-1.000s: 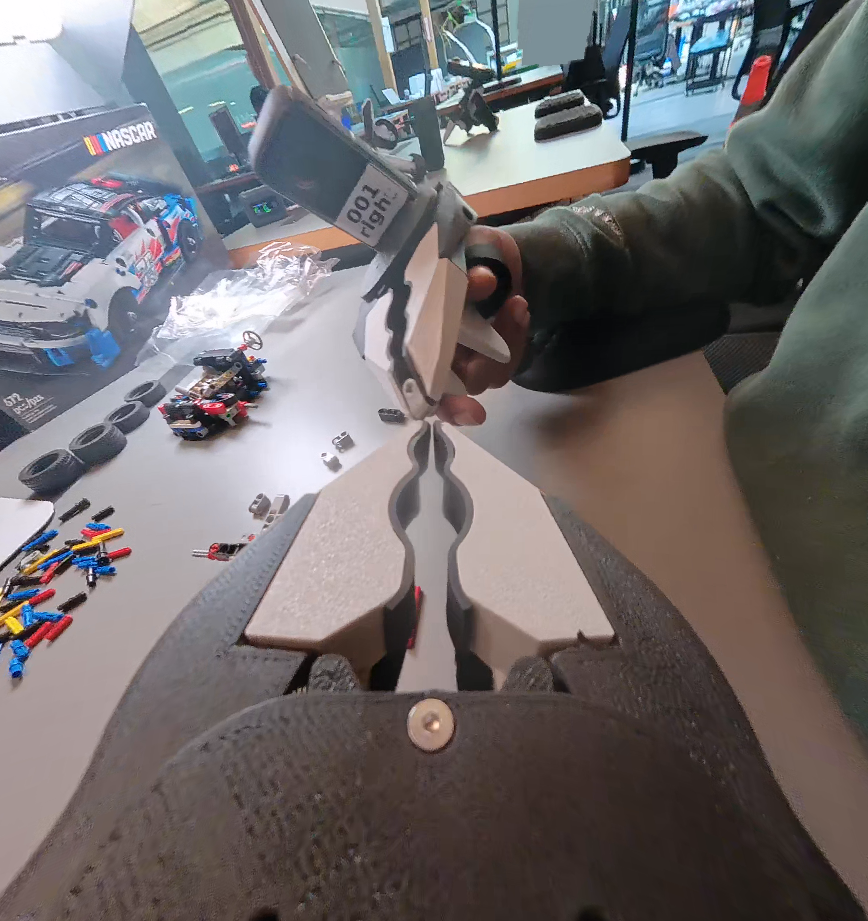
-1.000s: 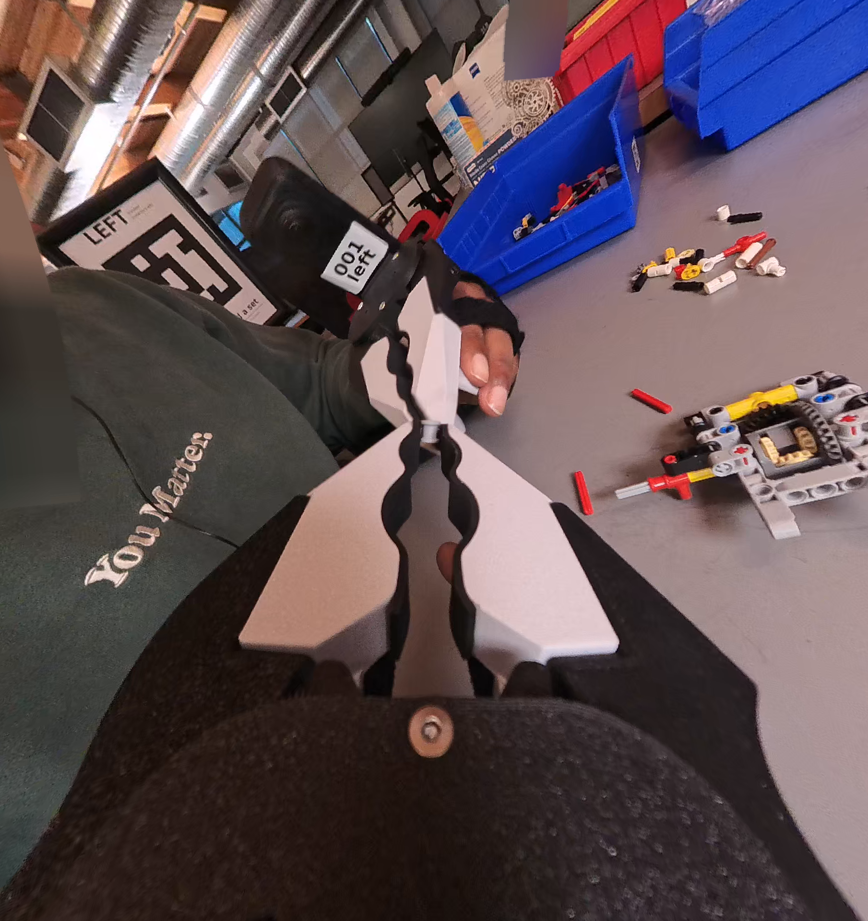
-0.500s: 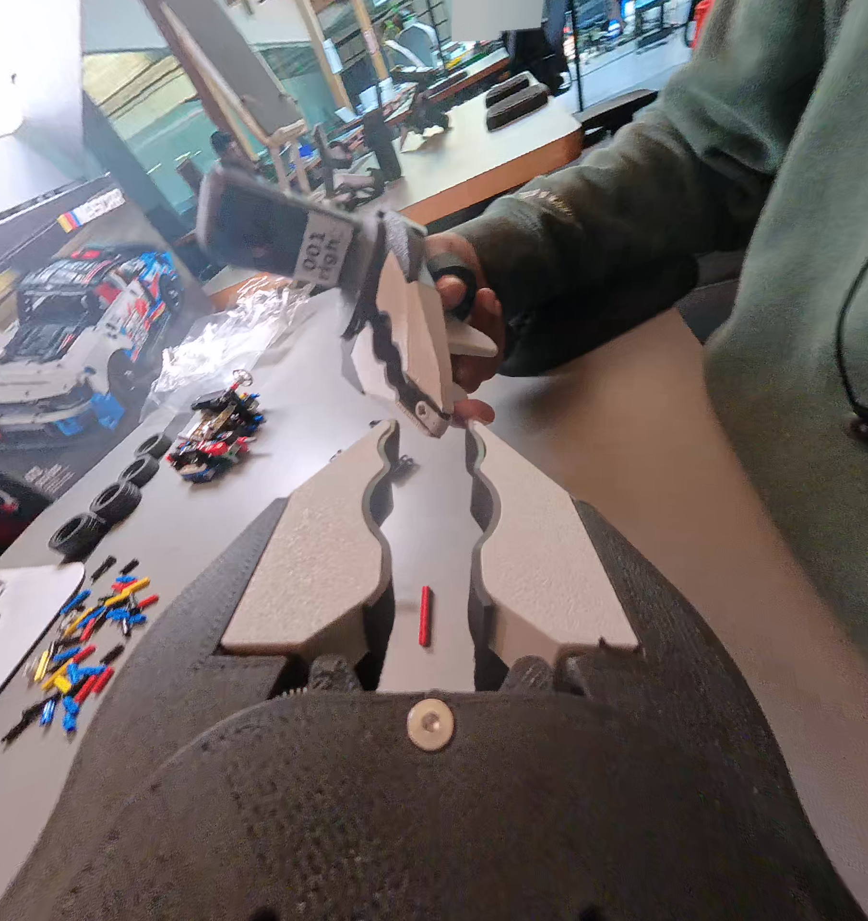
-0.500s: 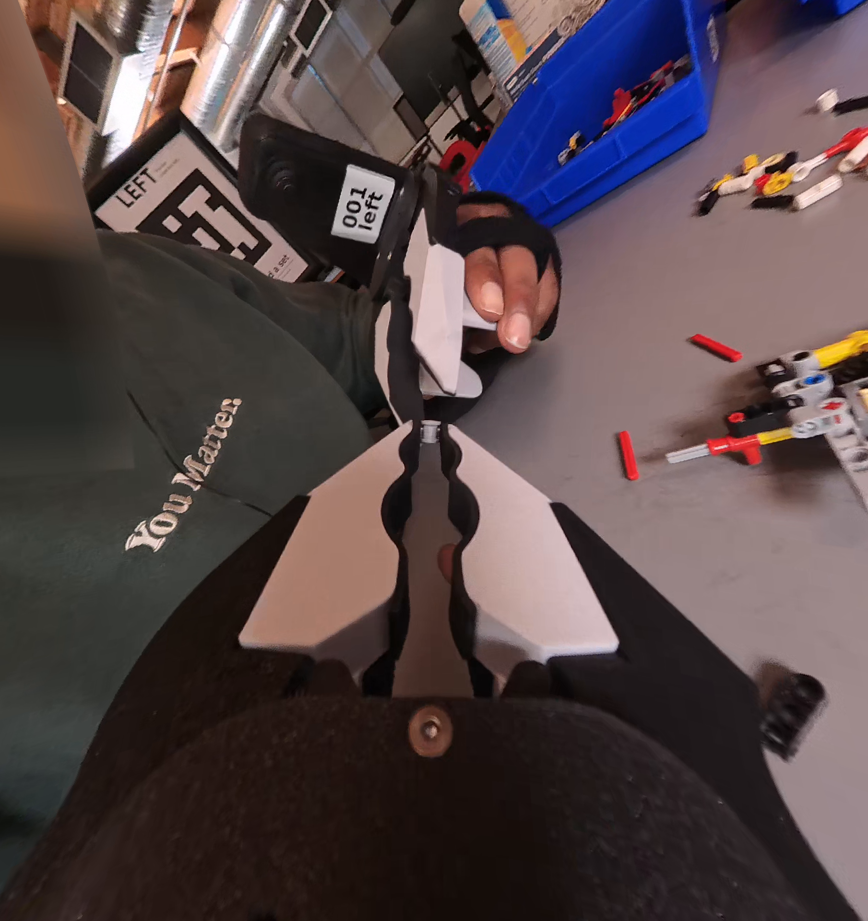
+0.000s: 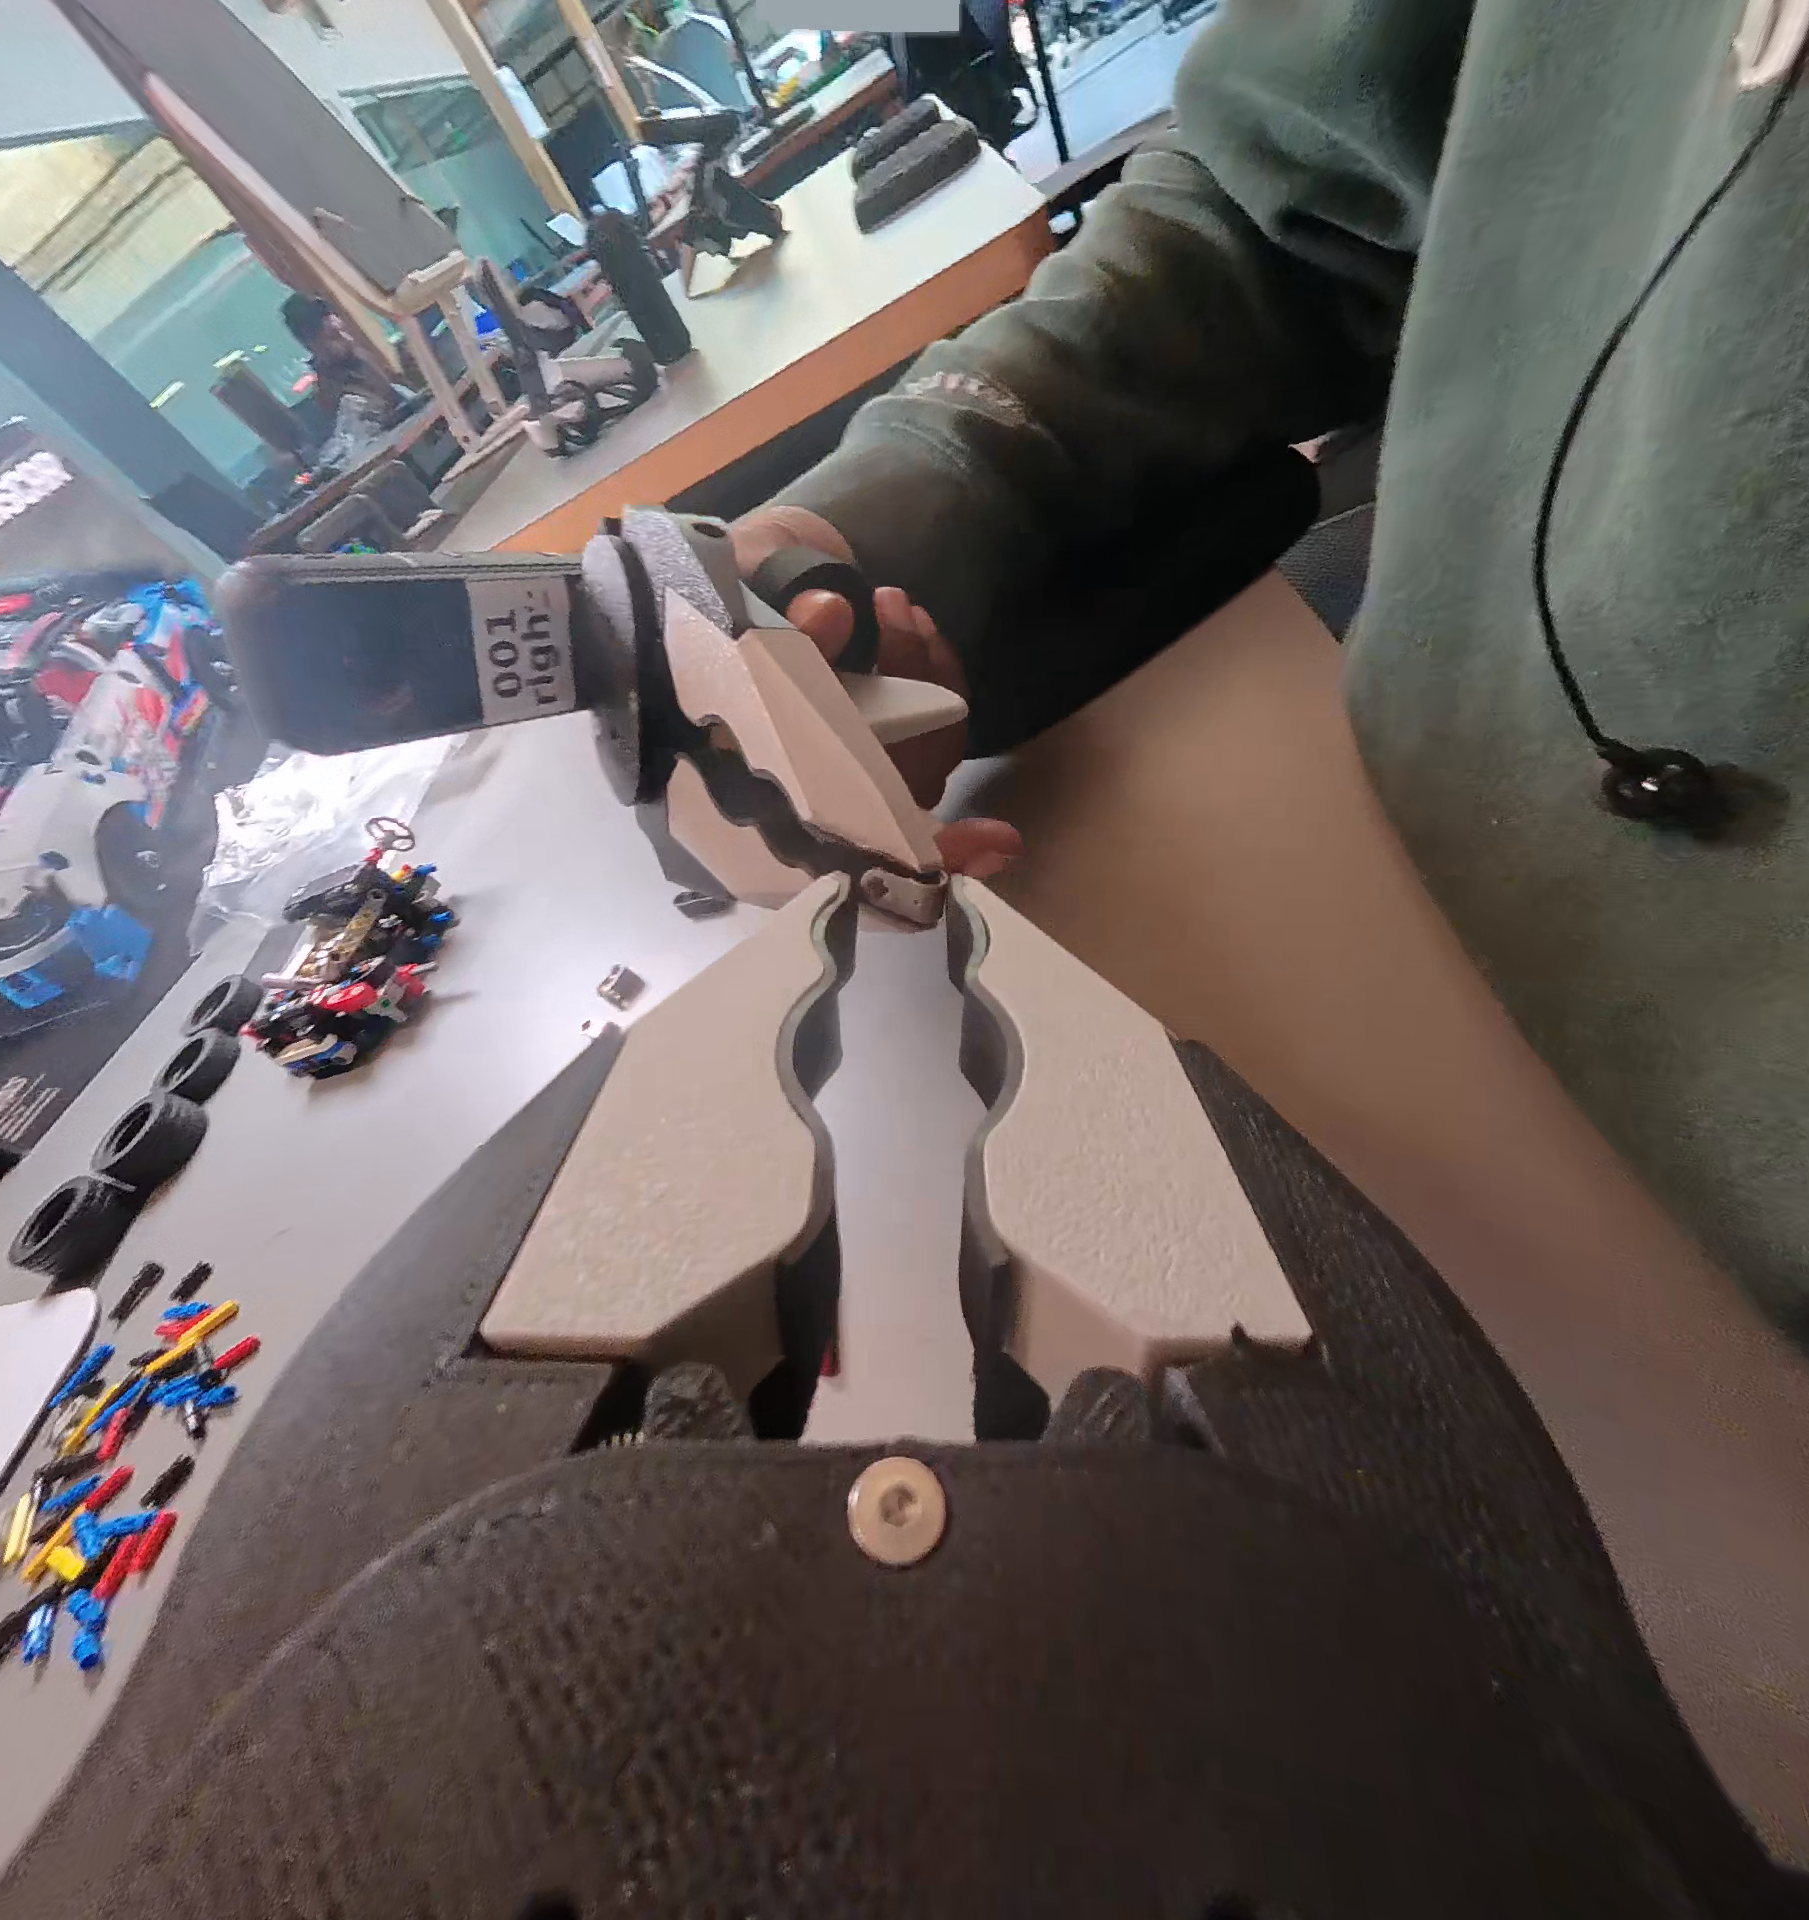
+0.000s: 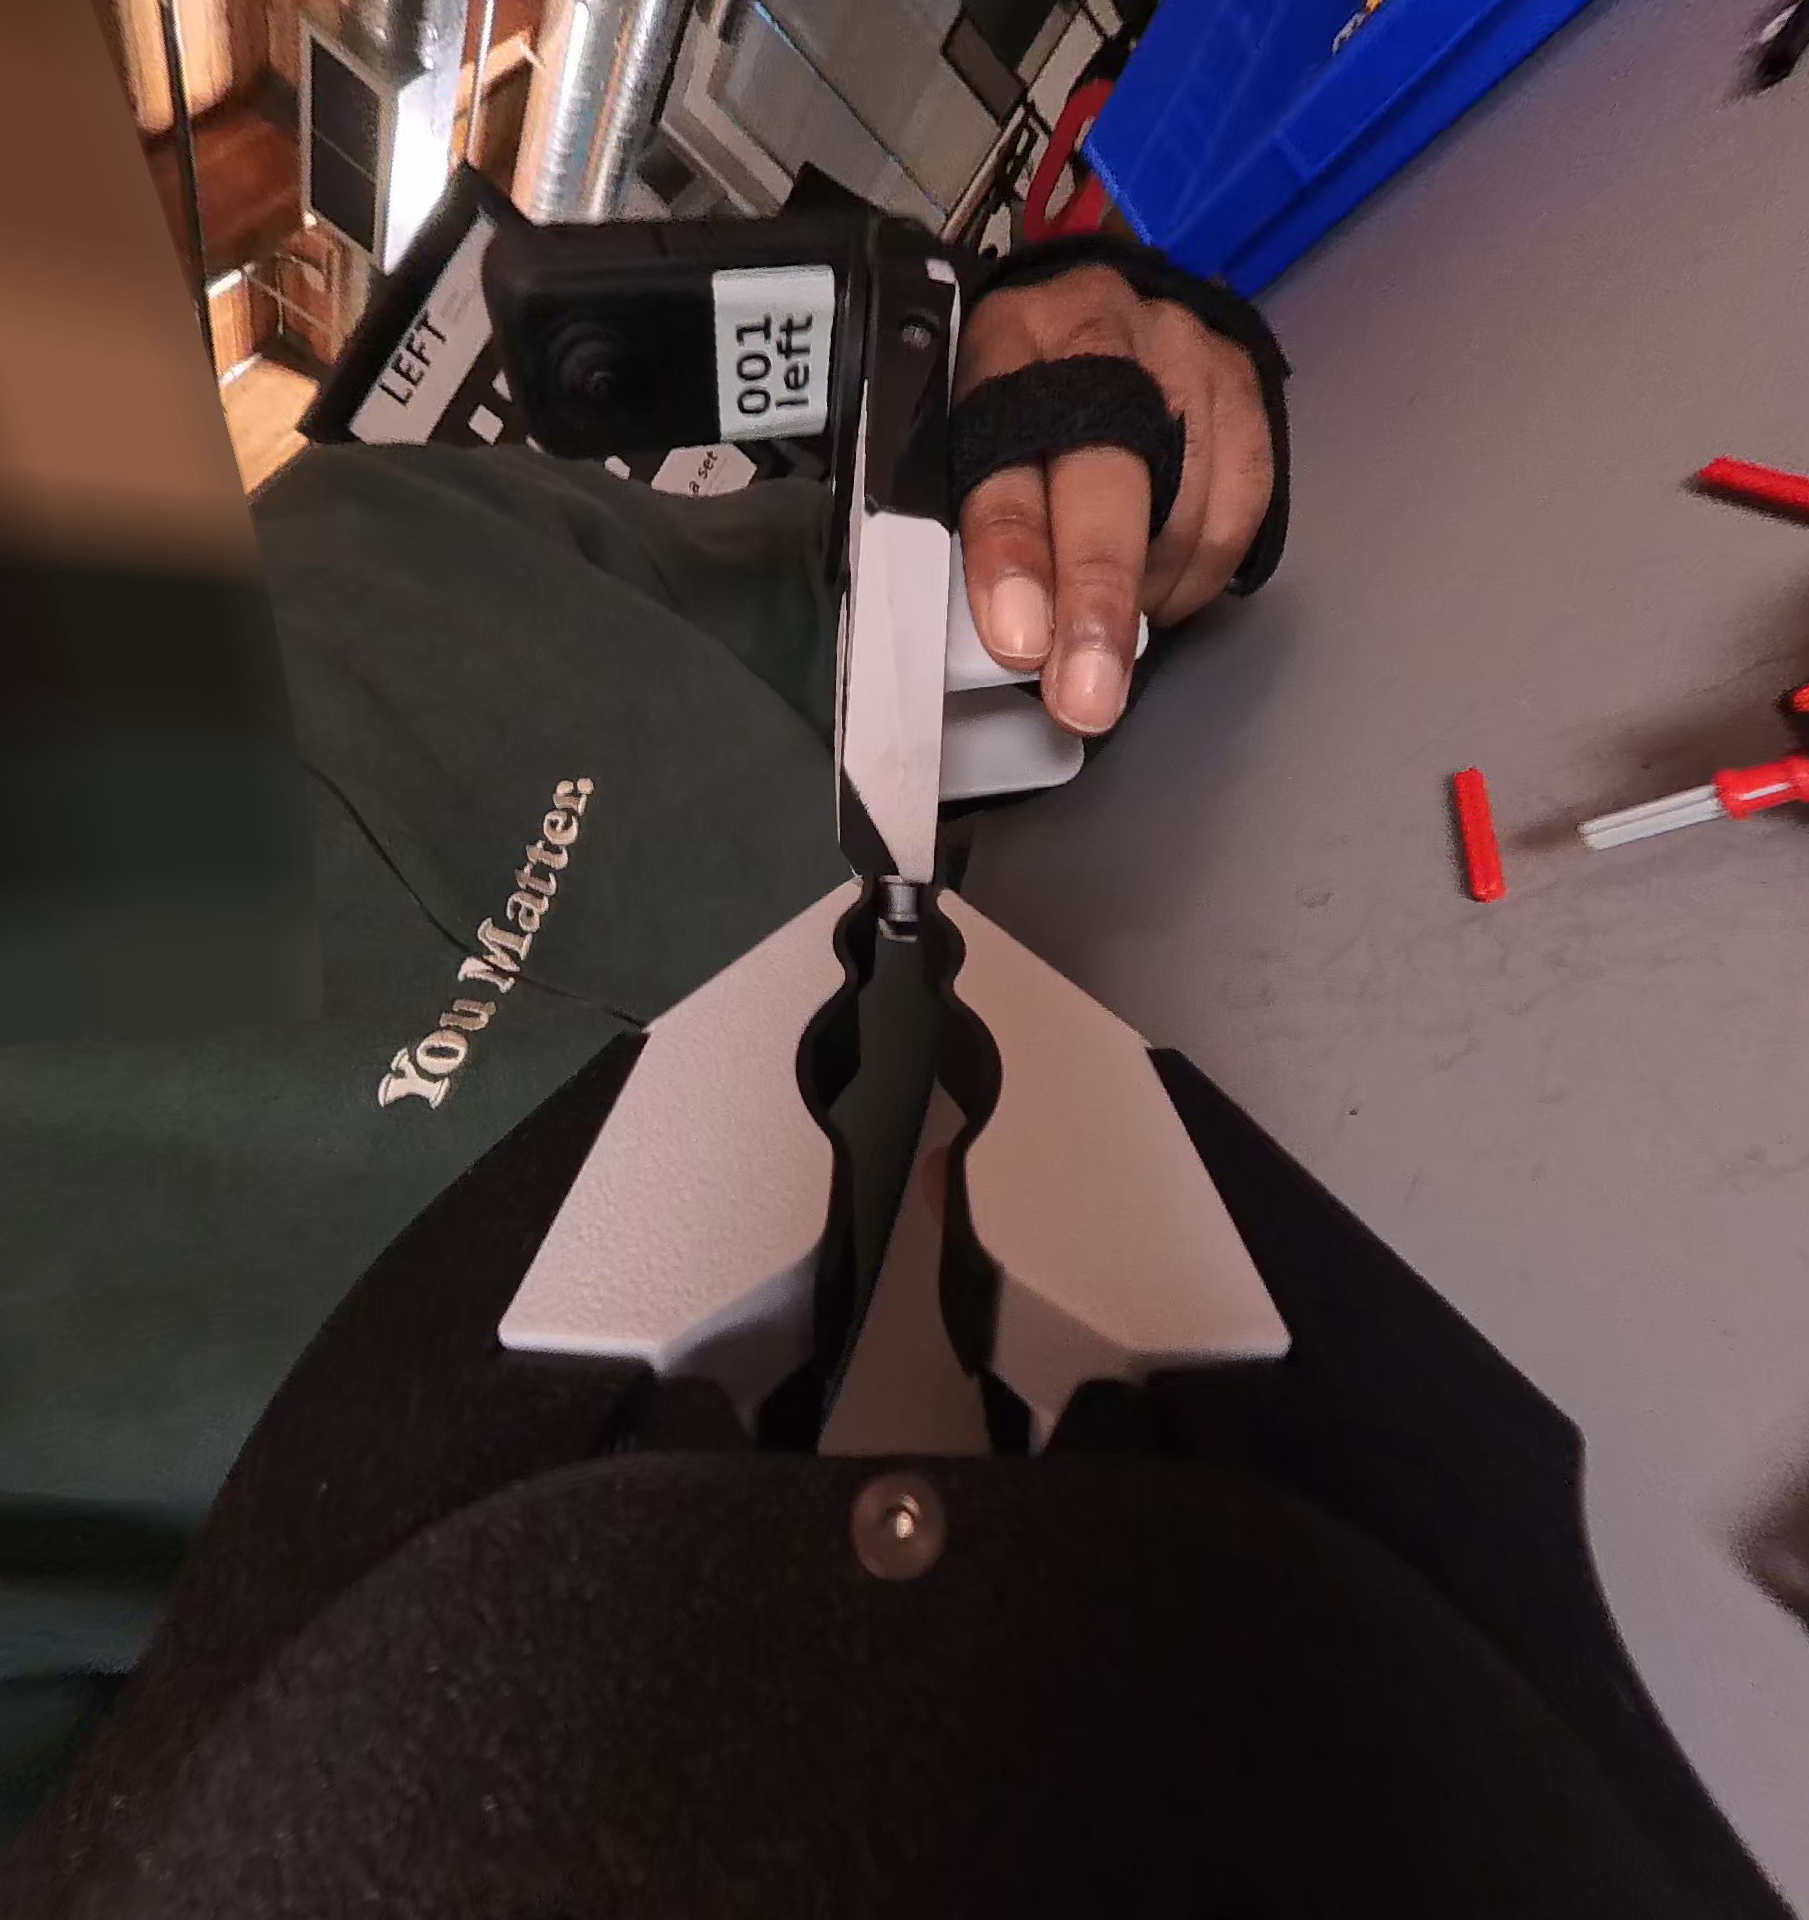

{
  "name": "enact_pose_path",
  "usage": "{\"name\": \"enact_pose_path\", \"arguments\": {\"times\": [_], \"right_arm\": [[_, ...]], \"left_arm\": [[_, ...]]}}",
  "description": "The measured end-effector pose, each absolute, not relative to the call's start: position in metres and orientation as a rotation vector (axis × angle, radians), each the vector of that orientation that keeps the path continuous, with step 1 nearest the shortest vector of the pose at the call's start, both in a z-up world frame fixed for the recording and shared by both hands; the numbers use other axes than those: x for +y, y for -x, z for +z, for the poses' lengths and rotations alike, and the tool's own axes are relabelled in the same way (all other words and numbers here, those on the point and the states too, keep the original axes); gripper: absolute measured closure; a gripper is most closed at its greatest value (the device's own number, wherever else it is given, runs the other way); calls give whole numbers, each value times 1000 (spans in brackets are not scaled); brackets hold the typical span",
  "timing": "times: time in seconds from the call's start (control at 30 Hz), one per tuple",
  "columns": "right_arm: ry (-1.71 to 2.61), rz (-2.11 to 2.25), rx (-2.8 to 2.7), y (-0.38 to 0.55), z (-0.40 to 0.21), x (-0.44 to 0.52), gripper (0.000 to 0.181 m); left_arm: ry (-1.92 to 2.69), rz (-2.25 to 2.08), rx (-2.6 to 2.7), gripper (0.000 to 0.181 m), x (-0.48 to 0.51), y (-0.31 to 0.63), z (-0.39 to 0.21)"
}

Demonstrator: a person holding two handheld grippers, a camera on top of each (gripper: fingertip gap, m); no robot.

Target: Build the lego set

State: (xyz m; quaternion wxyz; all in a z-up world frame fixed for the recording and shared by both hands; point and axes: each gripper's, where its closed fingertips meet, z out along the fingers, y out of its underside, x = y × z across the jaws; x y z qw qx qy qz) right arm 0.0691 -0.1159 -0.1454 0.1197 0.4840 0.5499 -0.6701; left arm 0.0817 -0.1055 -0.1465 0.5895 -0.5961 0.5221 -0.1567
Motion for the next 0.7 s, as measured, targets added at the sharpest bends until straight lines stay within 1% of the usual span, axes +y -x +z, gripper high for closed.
{"name": "enact_pose_path", "arguments": {"times": [0.13, 0.23, 0.3, 0.53, 0.7], "right_arm": [[-1510, -2086, 1468, -57, -134, -95, 173], [-1559, -2178, 1424, -50, -126, -85, 166], [-1583, -2238, 1407, -46, -121, -81, 166], [-1704, -2392, 1349, -33, -112, -68, 174], [-1734, -2406, 1348, -30, -112, -66, 175]], "left_arm": [[1397, -255, 1090, 169, -87, -70, -137], [1391, -138, 1007, 168, -75, -62, -130], [1381, -83, 956, 168, -70, -56, -124], [1377, -10, 871, 168, -62, -45, -114], [1398, -33, 856, 168, -60, -43, -115]]}}
